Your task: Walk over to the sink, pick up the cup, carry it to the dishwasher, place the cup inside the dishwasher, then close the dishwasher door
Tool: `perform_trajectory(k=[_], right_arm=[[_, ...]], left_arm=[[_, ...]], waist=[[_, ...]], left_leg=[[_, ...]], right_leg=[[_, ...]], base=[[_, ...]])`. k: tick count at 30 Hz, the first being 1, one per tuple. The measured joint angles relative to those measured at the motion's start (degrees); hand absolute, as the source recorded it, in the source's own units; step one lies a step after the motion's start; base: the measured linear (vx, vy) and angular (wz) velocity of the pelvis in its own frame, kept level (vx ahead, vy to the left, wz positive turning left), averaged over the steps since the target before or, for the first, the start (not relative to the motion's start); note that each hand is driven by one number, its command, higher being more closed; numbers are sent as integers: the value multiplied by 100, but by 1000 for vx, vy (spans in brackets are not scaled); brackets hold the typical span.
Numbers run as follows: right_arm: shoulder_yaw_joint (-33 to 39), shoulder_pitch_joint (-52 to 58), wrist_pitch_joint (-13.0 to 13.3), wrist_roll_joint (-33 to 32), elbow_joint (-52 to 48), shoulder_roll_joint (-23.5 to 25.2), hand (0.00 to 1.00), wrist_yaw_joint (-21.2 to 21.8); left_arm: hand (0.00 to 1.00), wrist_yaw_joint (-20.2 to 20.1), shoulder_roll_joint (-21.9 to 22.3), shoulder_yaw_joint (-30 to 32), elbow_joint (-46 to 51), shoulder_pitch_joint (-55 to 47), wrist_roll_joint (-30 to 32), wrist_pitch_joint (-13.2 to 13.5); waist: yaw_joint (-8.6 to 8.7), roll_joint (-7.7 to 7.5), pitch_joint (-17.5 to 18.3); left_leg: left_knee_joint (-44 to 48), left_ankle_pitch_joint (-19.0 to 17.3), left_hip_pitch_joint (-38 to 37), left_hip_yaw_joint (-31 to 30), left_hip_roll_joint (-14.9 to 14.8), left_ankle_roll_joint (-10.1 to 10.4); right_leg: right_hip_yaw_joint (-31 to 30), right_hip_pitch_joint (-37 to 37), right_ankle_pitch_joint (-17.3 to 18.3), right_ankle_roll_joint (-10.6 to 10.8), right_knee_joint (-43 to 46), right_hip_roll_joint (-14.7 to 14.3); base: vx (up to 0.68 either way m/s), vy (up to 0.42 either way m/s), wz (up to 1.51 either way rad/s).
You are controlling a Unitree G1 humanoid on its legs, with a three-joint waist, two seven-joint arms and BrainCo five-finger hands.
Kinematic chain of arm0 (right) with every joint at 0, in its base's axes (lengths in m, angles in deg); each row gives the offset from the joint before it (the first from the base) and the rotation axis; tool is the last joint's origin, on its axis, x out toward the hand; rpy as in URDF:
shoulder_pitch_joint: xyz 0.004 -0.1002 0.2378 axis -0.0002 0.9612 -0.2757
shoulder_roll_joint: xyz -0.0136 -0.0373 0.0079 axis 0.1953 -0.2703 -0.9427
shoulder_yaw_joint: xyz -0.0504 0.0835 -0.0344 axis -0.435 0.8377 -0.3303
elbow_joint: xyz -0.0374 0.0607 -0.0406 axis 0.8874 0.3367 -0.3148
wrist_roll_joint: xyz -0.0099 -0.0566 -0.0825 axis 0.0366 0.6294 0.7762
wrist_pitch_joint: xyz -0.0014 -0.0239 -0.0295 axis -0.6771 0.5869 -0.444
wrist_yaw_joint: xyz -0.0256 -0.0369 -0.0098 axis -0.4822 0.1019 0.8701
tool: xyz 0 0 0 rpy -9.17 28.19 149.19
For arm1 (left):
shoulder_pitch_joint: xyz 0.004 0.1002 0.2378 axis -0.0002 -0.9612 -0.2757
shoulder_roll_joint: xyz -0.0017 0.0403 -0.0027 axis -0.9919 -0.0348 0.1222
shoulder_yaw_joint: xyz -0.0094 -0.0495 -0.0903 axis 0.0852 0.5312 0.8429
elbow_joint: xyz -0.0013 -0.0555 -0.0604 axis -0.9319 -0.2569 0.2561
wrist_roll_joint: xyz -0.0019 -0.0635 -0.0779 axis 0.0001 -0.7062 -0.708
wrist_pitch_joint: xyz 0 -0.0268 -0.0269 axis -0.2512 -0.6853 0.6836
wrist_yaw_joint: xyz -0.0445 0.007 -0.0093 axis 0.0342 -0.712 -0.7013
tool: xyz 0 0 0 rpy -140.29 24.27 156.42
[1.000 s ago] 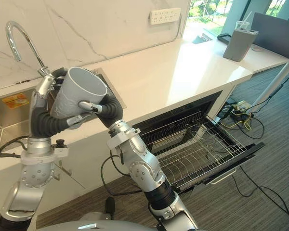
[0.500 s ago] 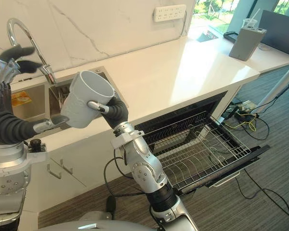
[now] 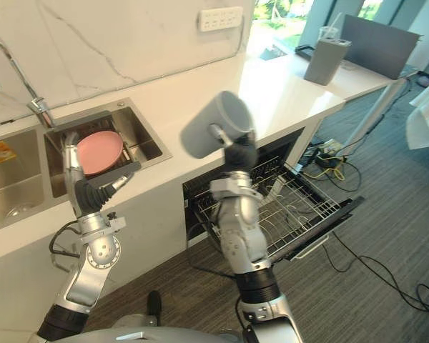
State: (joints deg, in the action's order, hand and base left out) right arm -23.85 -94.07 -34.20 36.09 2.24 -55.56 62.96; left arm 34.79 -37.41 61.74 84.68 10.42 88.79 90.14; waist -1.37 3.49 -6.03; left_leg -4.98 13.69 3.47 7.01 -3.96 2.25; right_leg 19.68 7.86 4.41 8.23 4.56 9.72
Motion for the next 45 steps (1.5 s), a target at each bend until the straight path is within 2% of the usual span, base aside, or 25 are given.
perform_trajectory(k=[2,4,5,6,8,9,11,12,14,16,18,20,21,23,25,28,30,33,35,36,38,41,43,44,45], right_arm=[[594,144,48,29,-2,-94,100,-15],[907,262,38,83,-2,-167,100,-12],[1194,359,33,189,-1,-196,100,-12],[1341,399,31,279,-1,-199,100,-12],[1856,537,25,556,10,-243,100,-5],[1975,586,22,629,16,-267,100,-4],[2339,727,12,934,248,-396,100,1],[2434,765,-5,1008,338,-431,100,2],[2732,894,-80,1219,776,-495,100,14],[2850,978,-131,1328,1045,-512,100,19],[2894,1068,-205,1437,1418,-515,100,26],[2885,1070,-227,1492,1631,-516,100,26],[2883,1071,-228,1656,1877,-537,100,37],[2880,1078,-228,1675,2127,-584,100,45],[2853,1077,-232,1890,2434,-646,100,118],[2501,1086,-338,2136,2793,-680,100,300],[2248,1106,-382,2374,3026,-680,100,440],[1915,1115,-418,2633,3427,-665,100,636],[1753,1105,-513,2868,3703,-666,100,667],[1741,1089,-517,2978,3771,-672,100,667],[1665,799,-772,3242,4160,-701,100,662],[1435,566,-1012,3475,4455,-909,100,657],[1334,100,-1235,3758,4817,-1281,100,648],[1331,-50,-1253,3828,4939,-1402,100,648],[1328,-439,-1322,3915,5240,-1741,100,646]], left_arm=[[0,126,1,320,2,65,-268,213],[0,-113,4,427,0,46,-656,475],[0,-492,4,454,-1,0,-1062,771],[0,-683,4,450,-1,-38,-1250,910],[0,-1532,34,326,34,-295,-1898,1406],[0,-1779,41,257,87,-375,-2082,1476],[0,-2741,83,-21,469,-737,-2896,1608],[0,-3001,98,-87,526,-786,-3149,1634],[0,-4083,109,-280,709,-979,-4147,1642],[0,-4726,110,-437,710,-1077,-4644,1580],[0,-5453,104,-724,707,-1302,-4965,1352],[0,-5781,104,-846,701,-1430,-5113,1146],[0,-6074,103,-871,665,-1558,-5268,902],[0,-6272,98,-866,403,-1640,-5241,774],[0,-6292,78,-868,-518,-1561,-4988,617],[0,-6055,-38,-796,-1889,-1569,-4554,397],[0,-5891,-164,-693,-2407,-1639,-4149,367],[0,-5614,-307,-353,-3151,-1744,-3462,310],[0,-5455,-405,-12,-3917,-1809,-2968,126],[0,-5443,-379,153,-3970,-1806,-2977,64],[0,-5256,-452,665,-4458,-1721,-2740,-73],[0,-5281,-650,928,-5187,-1779,-2289,-287],[0,-5411,-740,1065,-5493,-2000,-2093,-579],[0,-5437,-747,1067,-5535,-2024,-2090,-619],[0,-5519,-751,1075,-5620,-2026,-2101,-633]], waist=[[12,0,0],[16,0,0],[19,-1,0],[24,-2,-1],[71,-5,-3],[77,-8,-5],[134,-18,-11],[138,-18,-11],[155,-18,-12],[158,-27,-17],[171,-36,-23],[185,-38,-25],[158,-46,-30],[104,-63,-41],[39,-64,-41],[49,-118,-75],[54,-158,-97],[-40,-249,-153],[-109,-309,-164],[-111,-309,-163],[-162,-295,-165],[-178,-268,-222],[-217,-190,-411],[-220,-155,-478],[-234,-66,-692]], left_leg=[[-1,-22,-37,50,-23,9],[-1,-25,-39,60,-27,9],[-1,-28,-39,62,-29,6],[-1,-30,-38,63,-30,4],[-2,-36,-34,68,-27,-2],[-2,-38,-32,68,-26,-2],[-2,-40,-11,64,-10,-5],[-2,-40,-7,61,-8,-5],[-2,-40,14,54,-7,-4],[-1,-40,44,32,2,-4],[-1,-41,80,-4,17,-6],[-1,-39,121,-49,27,-4],[-1,-35,153,-68,30,0],[-1,-37,159,-69,31,-1],[-1,-75,162,-74,29,-51],[-1,-78,143,-88,45,-20],[-1,-85,136,-111,53,-11],[-1,-104,85,-188,78,9],[-2,-144,1,-243,134,17],[-2,-144,2,-263,147,14],[-2,-160,-11,-251,159,12],[-2,-183,-13,-260,182,17],[-1,-154,123,-312,196,4],[-1,-139,185,-344,197,-2],[0,-93,327,-407,200,-34]], right_leg=[[-18,9,0,-1,1,-7],[-20,8,-3,-4,-3,-9],[-20,10,-3,-4,-4,-8],[-20,10,-3,-4,-6,-6],[-17,12,-5,-1,-17,0],[-16,13,-5,0,-20,1],[-3,7,-6,1,-36,-1],[-1,7,-6,2,-39,-1],[8,1,-8,6,-51,-4],[22,-4,-10,9,-64,-3],[89,-4,-12,16,-90,0],[137,-9,-15,20,-106,-1],[152,-24,-16,23,-109,-2],[155,-29,-18,31,-112,1],[155,2,-17,32,-150,2],[217,34,17,37,-158,13],[283,76,50,38,-160,18],[338,192,95,42,-178,21],[443,346,147,65,-205,53],[480,365,156,69,-204,58],[481,384,164,76,-194,69],[485,383,186,98,-164,86],[517,247,199,84,-132,84],[549,201,199,82,-125,80],[643,135,185,71,-97,62]], base=[[-31,-29,-9],[-12,-15,-3],[0,0,0],[0,0,0],[0,0,0],[0,0,0],[0,0,0],[0,0,0],[-11,-30,3],[-6,-21,7],[-1,-32,10],[0,-34,12],[0,-31,9],[3,-34,5],[5,-35,4],[7,-23,3],[16,-42,13],[22,-47,15],[30,-46,20],[21,-39,16],[10,-35,1],[-1,-7,1],[-27,-8,11],[-64,11,31],[-57,13,31]])
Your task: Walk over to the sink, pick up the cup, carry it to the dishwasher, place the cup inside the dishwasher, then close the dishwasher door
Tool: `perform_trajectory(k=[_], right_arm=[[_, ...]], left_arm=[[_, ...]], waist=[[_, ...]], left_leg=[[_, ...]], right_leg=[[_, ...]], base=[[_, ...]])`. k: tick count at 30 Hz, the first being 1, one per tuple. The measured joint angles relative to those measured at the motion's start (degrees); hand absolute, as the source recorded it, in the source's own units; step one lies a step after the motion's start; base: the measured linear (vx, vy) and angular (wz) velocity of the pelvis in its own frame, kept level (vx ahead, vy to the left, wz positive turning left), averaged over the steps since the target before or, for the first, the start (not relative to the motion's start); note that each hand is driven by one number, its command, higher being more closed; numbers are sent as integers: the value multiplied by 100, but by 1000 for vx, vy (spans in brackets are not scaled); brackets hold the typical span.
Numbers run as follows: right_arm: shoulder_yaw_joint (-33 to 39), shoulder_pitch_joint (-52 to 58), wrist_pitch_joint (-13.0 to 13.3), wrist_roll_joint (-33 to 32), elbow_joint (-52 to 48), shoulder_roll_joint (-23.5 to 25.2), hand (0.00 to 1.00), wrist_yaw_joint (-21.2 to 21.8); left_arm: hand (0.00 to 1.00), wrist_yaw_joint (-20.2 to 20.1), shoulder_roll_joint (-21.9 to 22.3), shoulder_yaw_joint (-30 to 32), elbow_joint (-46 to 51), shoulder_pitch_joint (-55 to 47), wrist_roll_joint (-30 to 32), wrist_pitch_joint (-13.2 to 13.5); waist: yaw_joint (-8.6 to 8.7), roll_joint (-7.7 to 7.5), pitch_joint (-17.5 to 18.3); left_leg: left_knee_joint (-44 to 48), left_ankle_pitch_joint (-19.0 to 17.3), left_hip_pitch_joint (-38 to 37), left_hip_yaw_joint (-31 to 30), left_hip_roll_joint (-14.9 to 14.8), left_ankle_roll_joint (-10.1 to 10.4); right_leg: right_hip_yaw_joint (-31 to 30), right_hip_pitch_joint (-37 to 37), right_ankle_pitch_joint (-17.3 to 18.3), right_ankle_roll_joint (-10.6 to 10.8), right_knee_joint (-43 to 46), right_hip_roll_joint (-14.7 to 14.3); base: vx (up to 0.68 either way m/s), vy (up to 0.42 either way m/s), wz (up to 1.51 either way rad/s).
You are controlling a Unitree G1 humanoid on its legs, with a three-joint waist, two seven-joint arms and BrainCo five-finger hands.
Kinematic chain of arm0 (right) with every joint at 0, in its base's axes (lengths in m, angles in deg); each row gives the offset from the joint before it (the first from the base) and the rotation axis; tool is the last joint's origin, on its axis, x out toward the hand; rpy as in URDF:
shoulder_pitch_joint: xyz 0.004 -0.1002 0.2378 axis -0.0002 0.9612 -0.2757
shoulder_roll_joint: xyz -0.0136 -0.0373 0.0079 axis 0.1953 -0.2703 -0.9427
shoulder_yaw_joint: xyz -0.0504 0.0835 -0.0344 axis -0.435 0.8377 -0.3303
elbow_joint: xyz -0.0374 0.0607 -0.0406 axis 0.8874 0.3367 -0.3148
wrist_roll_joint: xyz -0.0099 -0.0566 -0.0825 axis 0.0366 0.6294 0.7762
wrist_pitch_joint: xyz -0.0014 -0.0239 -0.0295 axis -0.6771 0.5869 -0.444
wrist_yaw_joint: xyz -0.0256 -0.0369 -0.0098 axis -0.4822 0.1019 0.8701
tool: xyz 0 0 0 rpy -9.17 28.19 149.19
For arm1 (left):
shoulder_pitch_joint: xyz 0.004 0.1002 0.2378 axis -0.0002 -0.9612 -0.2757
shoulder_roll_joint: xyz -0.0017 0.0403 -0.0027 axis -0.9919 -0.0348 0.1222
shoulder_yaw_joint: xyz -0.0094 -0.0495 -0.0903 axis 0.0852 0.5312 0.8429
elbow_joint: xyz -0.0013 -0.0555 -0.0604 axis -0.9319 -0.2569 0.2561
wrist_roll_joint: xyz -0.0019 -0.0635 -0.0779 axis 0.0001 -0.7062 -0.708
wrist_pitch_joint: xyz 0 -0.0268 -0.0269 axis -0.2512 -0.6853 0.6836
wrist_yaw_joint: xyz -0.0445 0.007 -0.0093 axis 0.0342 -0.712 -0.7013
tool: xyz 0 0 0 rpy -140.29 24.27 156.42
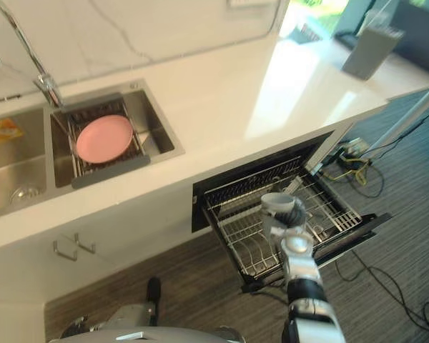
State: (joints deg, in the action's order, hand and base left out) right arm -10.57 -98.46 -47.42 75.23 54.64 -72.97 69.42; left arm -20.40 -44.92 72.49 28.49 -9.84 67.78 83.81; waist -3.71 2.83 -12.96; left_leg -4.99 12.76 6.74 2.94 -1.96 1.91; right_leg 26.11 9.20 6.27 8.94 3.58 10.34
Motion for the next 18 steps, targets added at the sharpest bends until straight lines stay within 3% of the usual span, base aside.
perform_trajectory(k=[3,7,11,18], right_arm=[[-26,-546,-30,0,348,-515,100,-1],[-72,-1029,-32,-20,474,-762,100,0],[-209,-1424,-71,-137,814,-958,100,8],[-379,-1605,-369,-741,1114,-964,100,11]], left_arm=[[0,-29,-8,19,-2,7,-168,77],[0,-60,-10,24,-3,12,-459,298],[0,-98,-8,-15,-1,14,-611,509],[0,231,5,-135,-7,32,-726,538]], waist=[[-103,114,-325],[-144,141,-770],[-224,289,-1062],[-367,414,-1243]], left_leg=[[2,187,291,-180,23,-35],[3,268,400,-437,75,-28],[3,330,623,-679,124,3],[3,377,1002,-921,171,37]], right_leg=[[198,-162,-49,8,56,-36],[299,-175,8,-28,149,-37],[351,-349,180,-47,358,-33],[474,-725,333,-35,630,-17]], base=[[-40,4,37],[-21,-14,36],[-51,-11,30],[-35,-26,17]])
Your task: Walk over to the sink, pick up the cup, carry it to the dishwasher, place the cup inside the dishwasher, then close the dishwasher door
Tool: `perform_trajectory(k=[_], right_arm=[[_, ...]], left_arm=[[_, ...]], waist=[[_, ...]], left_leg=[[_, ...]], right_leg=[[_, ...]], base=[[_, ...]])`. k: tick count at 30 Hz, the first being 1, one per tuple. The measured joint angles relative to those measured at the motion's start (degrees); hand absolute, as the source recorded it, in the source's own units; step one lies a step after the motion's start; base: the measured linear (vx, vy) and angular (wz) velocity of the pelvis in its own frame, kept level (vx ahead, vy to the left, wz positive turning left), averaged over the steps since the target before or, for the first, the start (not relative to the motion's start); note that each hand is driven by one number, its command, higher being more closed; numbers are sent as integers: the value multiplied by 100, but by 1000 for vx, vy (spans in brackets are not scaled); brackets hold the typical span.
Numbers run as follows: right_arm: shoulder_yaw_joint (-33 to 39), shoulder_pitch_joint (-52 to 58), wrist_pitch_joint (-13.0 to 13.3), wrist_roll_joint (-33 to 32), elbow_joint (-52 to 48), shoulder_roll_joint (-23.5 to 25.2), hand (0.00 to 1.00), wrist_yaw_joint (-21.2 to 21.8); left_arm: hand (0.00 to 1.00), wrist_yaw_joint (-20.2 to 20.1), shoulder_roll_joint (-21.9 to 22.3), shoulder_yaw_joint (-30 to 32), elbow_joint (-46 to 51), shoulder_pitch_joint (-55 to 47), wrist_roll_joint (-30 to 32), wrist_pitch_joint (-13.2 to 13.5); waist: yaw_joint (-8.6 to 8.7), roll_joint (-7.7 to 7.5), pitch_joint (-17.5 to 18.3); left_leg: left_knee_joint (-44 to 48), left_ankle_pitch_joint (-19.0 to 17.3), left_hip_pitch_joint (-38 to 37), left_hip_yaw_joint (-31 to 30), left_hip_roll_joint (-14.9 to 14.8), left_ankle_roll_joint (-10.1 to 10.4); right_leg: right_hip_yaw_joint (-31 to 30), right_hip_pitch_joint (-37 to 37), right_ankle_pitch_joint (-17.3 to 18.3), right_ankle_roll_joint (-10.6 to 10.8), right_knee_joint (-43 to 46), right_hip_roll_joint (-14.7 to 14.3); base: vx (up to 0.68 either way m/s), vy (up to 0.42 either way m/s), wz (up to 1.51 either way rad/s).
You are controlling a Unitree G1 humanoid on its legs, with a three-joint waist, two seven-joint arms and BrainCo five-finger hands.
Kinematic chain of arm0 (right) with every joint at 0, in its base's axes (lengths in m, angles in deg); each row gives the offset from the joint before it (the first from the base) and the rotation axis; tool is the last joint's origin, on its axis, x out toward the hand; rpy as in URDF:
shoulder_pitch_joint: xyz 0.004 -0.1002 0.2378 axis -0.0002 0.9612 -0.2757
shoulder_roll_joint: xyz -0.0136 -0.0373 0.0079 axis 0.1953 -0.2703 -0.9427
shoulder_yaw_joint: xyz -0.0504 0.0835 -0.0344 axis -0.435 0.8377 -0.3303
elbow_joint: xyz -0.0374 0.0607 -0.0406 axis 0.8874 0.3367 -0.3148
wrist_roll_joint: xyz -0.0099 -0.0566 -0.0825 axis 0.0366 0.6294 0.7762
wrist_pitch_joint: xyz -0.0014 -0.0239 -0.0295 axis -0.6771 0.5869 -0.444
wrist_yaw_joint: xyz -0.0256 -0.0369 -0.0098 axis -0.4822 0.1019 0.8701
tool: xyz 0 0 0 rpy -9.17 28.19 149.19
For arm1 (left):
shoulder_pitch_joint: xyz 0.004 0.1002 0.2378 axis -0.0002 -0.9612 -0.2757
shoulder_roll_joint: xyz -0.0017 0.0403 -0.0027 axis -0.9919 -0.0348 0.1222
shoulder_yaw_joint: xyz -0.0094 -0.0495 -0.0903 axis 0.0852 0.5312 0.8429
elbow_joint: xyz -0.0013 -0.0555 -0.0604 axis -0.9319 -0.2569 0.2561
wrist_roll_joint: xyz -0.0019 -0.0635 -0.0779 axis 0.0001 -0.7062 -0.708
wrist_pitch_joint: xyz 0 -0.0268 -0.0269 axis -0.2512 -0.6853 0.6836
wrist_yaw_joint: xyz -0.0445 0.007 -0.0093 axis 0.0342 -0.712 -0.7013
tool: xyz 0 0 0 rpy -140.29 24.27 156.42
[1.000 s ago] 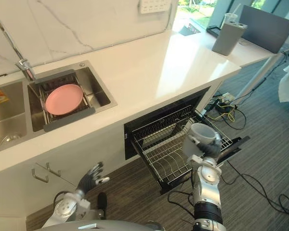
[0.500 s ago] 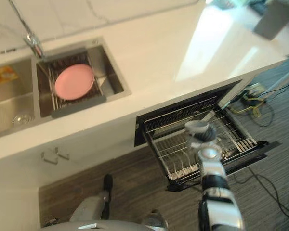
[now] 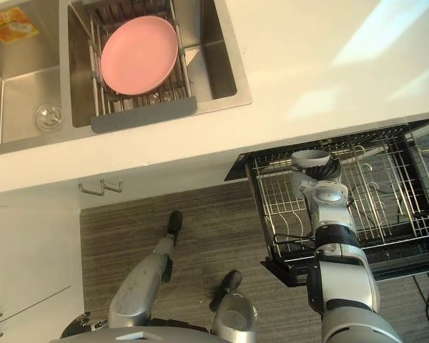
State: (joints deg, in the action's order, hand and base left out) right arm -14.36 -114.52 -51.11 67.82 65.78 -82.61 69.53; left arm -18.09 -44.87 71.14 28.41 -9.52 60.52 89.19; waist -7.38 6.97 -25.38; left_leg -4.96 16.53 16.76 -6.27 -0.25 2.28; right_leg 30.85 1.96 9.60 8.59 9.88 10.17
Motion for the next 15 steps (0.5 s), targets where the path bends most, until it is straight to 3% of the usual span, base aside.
perform_trajectory(k=[5,10,11,15], right_arm=[[-22,-112,-53,-4,263,0,100,-3],[-104,-354,53,-16,640,17,100,26],[-108,-403,93,-56,649,18,0,47],[-236,-518,89,-290,819,27,0,142]], left_arm=[[0,180,5,-94,-1,263,0,2],[0,290,7,-125,-5,307,-4,8],[0,297,6,-145,-6,308,-10,9],[0,426,6,-210,-23,309,-158,76]], waist=[[-9,85,-183],[-43,156,-267],[-47,160,-282],[-44,166,-285]], left_leg=[[1,65,105,-190,135,-50],[5,112,282,-343,209,-34],[4,114,284,-370,230,-32],[2,107,283,-472,264,-14]], right_leg=[[-12,-39,146,41,131,72],[-28,-197,271,38,254,100],[-23,-208,313,65,303,125],[-17,-211,403,47,398,147]], base=[[22,-33,27],[8,-27,19],[-1,-22,11],[-21,-30,11]])
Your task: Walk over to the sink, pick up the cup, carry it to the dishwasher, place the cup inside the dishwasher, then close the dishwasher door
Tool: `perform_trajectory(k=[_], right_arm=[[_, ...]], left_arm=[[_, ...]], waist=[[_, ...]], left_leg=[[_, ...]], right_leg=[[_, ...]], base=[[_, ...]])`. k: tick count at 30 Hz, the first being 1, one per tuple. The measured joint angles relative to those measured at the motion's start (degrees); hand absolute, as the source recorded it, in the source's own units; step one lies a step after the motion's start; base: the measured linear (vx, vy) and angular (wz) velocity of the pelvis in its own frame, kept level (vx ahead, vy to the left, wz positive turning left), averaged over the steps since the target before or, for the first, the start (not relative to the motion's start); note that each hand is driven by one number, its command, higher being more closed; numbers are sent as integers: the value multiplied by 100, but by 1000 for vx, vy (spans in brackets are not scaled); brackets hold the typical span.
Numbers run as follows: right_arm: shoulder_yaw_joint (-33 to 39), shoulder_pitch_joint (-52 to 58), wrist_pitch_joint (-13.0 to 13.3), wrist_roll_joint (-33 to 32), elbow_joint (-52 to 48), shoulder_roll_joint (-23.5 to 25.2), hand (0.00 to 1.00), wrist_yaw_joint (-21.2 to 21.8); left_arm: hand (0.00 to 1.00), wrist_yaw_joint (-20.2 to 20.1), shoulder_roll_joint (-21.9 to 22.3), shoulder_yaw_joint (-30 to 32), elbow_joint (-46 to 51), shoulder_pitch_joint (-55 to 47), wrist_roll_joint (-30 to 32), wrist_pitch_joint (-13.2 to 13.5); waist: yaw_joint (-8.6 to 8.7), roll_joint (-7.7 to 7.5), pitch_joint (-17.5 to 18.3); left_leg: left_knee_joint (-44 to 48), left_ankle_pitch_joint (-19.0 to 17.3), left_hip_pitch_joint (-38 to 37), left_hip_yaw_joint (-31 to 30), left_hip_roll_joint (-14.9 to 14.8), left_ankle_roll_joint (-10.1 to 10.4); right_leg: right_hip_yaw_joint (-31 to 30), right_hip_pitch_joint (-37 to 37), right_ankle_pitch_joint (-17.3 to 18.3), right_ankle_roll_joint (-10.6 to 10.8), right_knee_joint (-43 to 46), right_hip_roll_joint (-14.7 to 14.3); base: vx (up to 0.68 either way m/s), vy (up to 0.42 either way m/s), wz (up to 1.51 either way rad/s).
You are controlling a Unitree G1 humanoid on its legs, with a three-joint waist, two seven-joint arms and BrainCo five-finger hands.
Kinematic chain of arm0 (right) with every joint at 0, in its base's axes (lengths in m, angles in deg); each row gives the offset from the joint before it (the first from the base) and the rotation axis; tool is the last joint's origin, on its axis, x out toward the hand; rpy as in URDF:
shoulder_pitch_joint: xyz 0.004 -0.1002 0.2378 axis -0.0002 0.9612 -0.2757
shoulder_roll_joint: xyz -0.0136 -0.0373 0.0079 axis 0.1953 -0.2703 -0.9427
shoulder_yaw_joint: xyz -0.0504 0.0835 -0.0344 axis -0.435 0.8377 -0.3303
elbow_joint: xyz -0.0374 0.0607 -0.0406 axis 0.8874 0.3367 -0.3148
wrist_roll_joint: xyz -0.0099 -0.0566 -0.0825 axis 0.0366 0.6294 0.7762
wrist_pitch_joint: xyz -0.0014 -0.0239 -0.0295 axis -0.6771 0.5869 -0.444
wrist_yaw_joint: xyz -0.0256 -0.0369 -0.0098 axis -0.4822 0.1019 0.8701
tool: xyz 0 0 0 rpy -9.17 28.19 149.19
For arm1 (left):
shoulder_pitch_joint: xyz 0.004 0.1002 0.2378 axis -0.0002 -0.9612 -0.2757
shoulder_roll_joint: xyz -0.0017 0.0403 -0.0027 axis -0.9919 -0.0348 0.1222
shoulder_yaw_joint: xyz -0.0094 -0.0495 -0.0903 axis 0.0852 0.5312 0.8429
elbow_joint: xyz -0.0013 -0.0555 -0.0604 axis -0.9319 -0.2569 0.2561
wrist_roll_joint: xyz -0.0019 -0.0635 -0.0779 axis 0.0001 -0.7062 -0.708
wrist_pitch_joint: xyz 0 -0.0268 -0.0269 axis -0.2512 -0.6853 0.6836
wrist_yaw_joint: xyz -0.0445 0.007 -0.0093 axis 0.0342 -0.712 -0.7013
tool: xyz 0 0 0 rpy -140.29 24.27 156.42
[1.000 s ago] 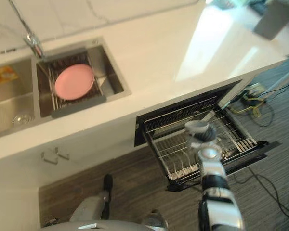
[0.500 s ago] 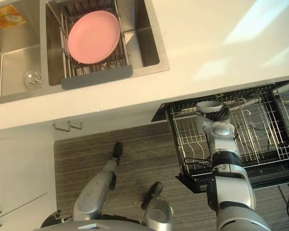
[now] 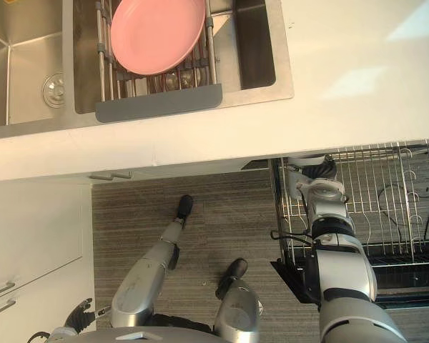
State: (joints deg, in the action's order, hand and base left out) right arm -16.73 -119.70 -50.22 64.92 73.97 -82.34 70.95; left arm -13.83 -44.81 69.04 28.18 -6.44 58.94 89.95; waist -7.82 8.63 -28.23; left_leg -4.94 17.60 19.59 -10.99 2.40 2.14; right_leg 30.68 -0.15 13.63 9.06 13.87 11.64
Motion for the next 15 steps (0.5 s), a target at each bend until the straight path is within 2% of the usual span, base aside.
perform_trajectory(k=[5,12,14,15], right_arm=[[31,-22,-337,-462,30,32,0,131],[201,230,-492,-492,23,346,0,-75],[362,338,-439,-441,-16,487,0,-315],[425,587,-381,-440,-216,629,0,-483]], left_arm=[[0,-6,1,-10,-34,16,-15,54],[0,123,41,136,10,85,3,159],[0,238,59,168,1,116,86,147],[0,259,58,268,-9,130,146,126]], waist=[[10,-5,-4],[15,-85,-44],[53,-137,-16],[75,-238,109]], left_leg=[[0,-47,-36,4,5,59],[-3,-191,-554,76,39,39],[-3,-265,-673,573,-48,-55],[-3,-269,-697,891,-115,-66]], right_leg=[[1,44,22,11,14,0],[-29,635,26,11,-111,12],[-51,813,-1,46,-246,21],[-72,861,-48,57,-349,28]], base=[[-5,-3,1],[-9,-24,1],[-34,-7,-13],[-9,-6,-16]])
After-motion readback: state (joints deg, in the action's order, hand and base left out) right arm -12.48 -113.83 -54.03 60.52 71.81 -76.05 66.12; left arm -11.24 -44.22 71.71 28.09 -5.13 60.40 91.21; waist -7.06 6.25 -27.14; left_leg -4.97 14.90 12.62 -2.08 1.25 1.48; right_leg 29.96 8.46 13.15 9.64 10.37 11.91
